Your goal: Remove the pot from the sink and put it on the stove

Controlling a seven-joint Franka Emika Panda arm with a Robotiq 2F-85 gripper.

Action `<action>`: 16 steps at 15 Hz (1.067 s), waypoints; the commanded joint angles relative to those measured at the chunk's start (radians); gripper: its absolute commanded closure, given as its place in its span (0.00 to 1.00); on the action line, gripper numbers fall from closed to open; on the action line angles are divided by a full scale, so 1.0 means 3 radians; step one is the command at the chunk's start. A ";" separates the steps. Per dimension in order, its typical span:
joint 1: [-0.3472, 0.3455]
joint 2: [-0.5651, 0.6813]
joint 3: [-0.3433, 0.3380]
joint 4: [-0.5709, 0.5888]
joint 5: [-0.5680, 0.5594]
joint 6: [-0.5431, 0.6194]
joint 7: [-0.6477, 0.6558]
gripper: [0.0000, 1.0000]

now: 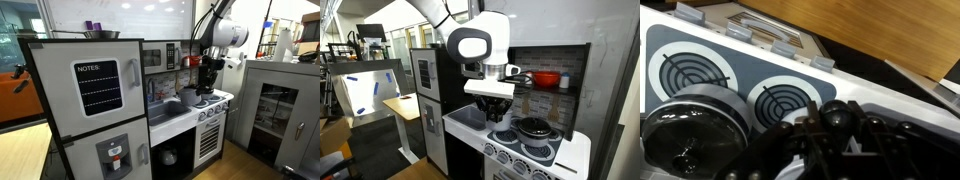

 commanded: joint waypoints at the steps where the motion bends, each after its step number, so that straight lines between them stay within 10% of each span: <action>1: -0.0135 0.0104 0.0070 0.0045 0.0237 0.0111 -0.0242 0.91; 12: -0.0393 0.0447 0.0197 0.0198 0.0669 0.0194 -0.0687 0.91; 13: -0.0386 0.0446 0.0195 0.0193 0.0660 0.0213 -0.0681 0.79; 14: -0.0377 0.0444 0.0191 0.0190 0.0640 0.0215 -0.0671 0.89; 15: -0.0368 0.0435 0.0192 0.0183 0.0630 0.0217 -0.0661 0.48; 16: -0.0366 0.0431 0.0196 0.0179 0.0632 0.0228 -0.0655 0.41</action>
